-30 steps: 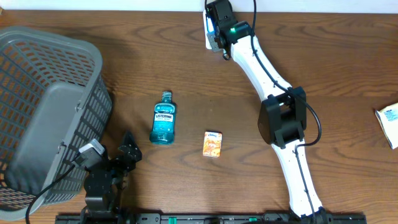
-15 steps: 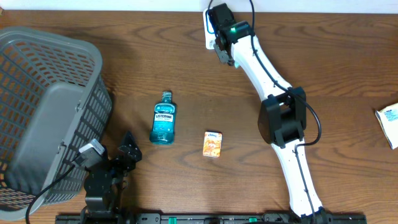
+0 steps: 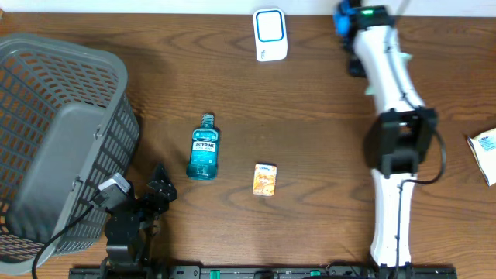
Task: Scan the item barcode
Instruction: 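Carry the Zippy bag to the table's right edge and release it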
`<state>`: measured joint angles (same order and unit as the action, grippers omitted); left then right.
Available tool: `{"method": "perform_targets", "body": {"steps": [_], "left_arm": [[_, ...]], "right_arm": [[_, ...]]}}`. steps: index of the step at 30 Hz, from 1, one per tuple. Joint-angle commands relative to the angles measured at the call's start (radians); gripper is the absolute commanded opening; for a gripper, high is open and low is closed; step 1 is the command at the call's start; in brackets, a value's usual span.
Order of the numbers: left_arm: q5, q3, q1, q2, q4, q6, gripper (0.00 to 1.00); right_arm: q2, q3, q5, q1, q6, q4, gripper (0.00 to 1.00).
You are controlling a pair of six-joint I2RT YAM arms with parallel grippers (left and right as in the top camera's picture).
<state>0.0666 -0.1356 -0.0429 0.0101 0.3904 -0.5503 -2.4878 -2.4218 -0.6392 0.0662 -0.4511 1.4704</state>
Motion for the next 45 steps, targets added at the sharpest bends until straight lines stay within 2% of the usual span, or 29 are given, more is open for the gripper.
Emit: {"method": "perform_targets", "body": {"steps": [1,9,14,16,17,18,20,29,40,45], "left_arm": [[0.013,0.009,0.003,-0.007,0.021,-0.001,0.98],[0.013,0.009,0.003,-0.007,0.021,-0.001,0.98],[0.013,0.009,0.003,-0.007,0.021,-0.001,0.98],[0.013,0.009,0.003,-0.007,0.021,-0.001,0.98],[0.013,0.009,0.003,-0.007,0.021,-0.001,0.98],[0.013,0.009,0.003,-0.007,0.021,-0.001,0.98],[0.013,0.009,0.003,-0.007,0.021,-0.001,0.98],[0.013,0.009,0.003,-0.007,0.021,-0.001,0.98],[0.013,0.009,0.003,-0.007,0.021,-0.001,0.98],[0.013,0.009,0.003,-0.007,0.021,-0.001,0.98]], "right_arm": [[0.028,0.062,-0.061,-0.13,-0.072,-0.011,0.01],[0.028,0.167,-0.05,-0.39,-0.068,-0.086,0.01],[0.028,0.169,0.115,-0.492,-0.068,-0.108,0.03],[0.028,0.169,0.199,-0.533,-0.056,-0.101,0.2],[0.029,0.169,0.207,-0.54,-0.051,-0.1,0.4],[0.029,0.167,0.214,-0.545,-0.049,-0.098,0.65],[0.031,0.159,0.229,-0.545,-0.049,-0.089,0.99],[0.171,0.146,0.321,-0.463,-0.05,-0.065,0.99],[0.543,0.146,0.404,-0.193,-0.049,-0.09,0.99],[0.614,0.146,0.522,-0.068,-0.049,-0.03,0.99]]}}
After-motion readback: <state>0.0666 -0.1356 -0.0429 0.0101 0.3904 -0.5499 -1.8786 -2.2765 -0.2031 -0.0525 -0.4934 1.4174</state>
